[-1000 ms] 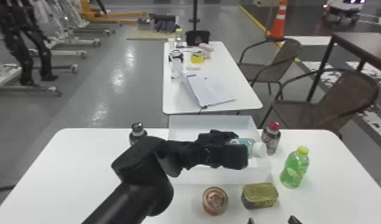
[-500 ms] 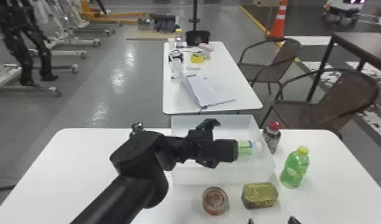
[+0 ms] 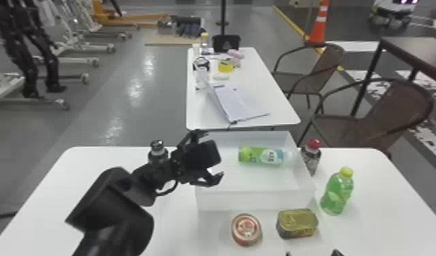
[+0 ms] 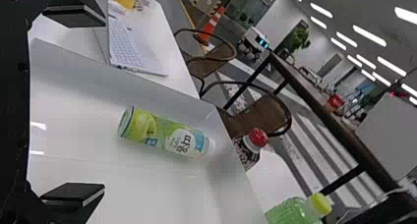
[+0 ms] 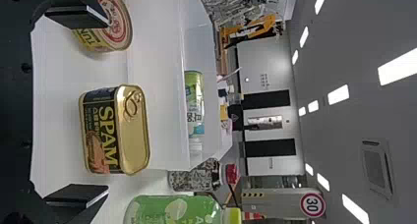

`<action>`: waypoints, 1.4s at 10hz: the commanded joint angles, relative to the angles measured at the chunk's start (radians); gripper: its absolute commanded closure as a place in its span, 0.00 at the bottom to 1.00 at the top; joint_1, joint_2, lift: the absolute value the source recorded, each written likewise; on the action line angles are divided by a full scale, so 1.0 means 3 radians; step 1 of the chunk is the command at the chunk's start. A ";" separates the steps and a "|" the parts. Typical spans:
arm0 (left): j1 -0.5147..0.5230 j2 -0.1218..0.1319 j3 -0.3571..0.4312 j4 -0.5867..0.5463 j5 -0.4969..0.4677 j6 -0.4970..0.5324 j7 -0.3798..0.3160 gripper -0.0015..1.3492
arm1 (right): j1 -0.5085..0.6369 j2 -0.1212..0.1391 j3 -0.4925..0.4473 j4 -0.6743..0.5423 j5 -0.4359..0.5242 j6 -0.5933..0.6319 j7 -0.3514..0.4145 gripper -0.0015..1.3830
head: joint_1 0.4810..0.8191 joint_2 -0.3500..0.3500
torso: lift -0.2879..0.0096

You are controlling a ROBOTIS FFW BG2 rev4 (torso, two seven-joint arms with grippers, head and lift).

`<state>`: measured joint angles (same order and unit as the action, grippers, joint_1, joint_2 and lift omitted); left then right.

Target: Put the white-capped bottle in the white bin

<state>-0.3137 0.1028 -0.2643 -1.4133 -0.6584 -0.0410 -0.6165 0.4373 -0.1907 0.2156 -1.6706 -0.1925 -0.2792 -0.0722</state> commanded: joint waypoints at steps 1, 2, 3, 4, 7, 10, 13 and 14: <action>0.0519 -0.0169 0.0651 -0.0305 0.0385 -0.0155 0.0035 0.09 | 0.0010 -0.0009 -0.0003 -0.0010 -0.0008 0.0000 -0.0005 0.08 | 0.20 0.50 | 0.63; 0.0815 -0.0351 0.1085 -0.0361 0.0783 -0.0211 0.0056 0.09 | 0.0020 -0.0009 -0.0008 -0.0020 -0.0013 0.0000 0.0000 0.08 | 0.20 0.50 | 0.63; 0.1061 -0.0351 0.1438 -0.0418 0.1044 -0.0354 0.0071 0.09 | 0.0030 -0.0009 -0.0008 -0.0025 -0.0013 0.0000 -0.0005 0.08 | 0.20 0.50 | 0.63; 0.1250 -0.0351 0.1643 -0.0500 0.1264 -0.0385 0.0086 0.09 | 0.0046 -0.0009 -0.0008 -0.0030 -0.0013 0.0000 -0.0005 0.08 | 0.20 0.50 | 0.63; 0.1751 -0.0351 0.1781 -0.0494 0.2317 -0.0636 0.0434 0.09 | 0.0046 -0.0009 -0.0008 -0.0030 -0.0013 0.0000 -0.0005 0.08 | 0.20 0.50 | 0.63; 0.2032 -0.0351 0.1822 -0.0387 0.2604 -0.1034 0.0659 0.09 | 0.0061 -0.0009 -0.0008 -0.0030 -0.0013 -0.0005 -0.0015 0.08 | 0.20 0.50 | 0.63; 0.2211 -0.0351 0.1837 -0.0382 0.2737 -0.1050 0.0802 0.09 | 0.0102 -0.0009 -0.0013 -0.0041 -0.0008 -0.0051 -0.0051 0.08 | 0.20 0.50 | 0.63; 0.2211 -0.0351 0.1842 -0.0382 0.2737 -0.1034 0.0802 0.09 | 0.0127 -0.0009 -0.0013 -0.0041 -0.0008 -0.0087 -0.0061 0.08 | 0.20 0.50 | 0.63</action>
<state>0.3486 0.0000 0.2864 -1.5279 0.1618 -0.3540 -0.3752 0.4714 -0.1933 0.2121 -1.6826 -0.1948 -0.2997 -0.0906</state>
